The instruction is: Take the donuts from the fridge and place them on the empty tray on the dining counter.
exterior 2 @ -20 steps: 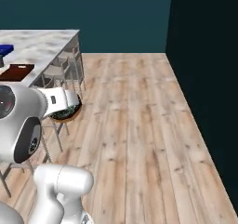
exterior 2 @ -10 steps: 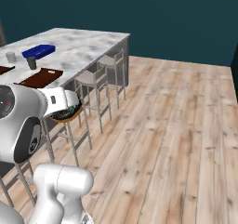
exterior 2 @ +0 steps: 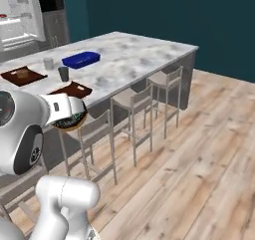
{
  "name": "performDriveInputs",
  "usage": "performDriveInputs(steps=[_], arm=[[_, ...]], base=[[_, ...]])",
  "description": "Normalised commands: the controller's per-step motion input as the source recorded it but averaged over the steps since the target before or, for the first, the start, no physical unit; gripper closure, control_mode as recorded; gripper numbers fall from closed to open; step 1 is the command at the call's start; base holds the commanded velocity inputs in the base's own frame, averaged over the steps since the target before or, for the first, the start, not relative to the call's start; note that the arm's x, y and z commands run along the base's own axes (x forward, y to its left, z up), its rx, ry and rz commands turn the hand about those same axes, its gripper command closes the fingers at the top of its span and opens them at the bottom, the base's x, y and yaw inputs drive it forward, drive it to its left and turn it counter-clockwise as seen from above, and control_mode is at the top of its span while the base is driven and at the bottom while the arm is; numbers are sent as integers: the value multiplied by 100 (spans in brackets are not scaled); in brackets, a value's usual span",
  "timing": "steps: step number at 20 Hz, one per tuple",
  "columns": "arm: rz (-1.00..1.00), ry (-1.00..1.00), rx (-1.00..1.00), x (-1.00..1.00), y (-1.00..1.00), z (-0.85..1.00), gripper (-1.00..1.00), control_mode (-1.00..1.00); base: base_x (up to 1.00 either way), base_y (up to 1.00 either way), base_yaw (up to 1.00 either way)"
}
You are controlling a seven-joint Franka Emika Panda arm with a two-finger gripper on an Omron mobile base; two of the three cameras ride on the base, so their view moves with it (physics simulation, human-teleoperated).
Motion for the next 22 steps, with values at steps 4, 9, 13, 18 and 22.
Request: performDriveInputs(steps=[4, 9, 13, 18, 22], arm=[[0, 0, 0, 0, 0, 0, 100, 100], [0, 0, 0, 0, 0, 0, 100, 100], [0, 0, 0, 0, 0, 0, 100, 100], [0, 0, 0, 0, 0, 0, 100, 100], [0, 0, 0, 0, 0, 0, 100, 100]], base=[[100, -59, 57], [100, -59, 58], [100, -58, 57], [100, -34, 51], [100, 0, 37]])
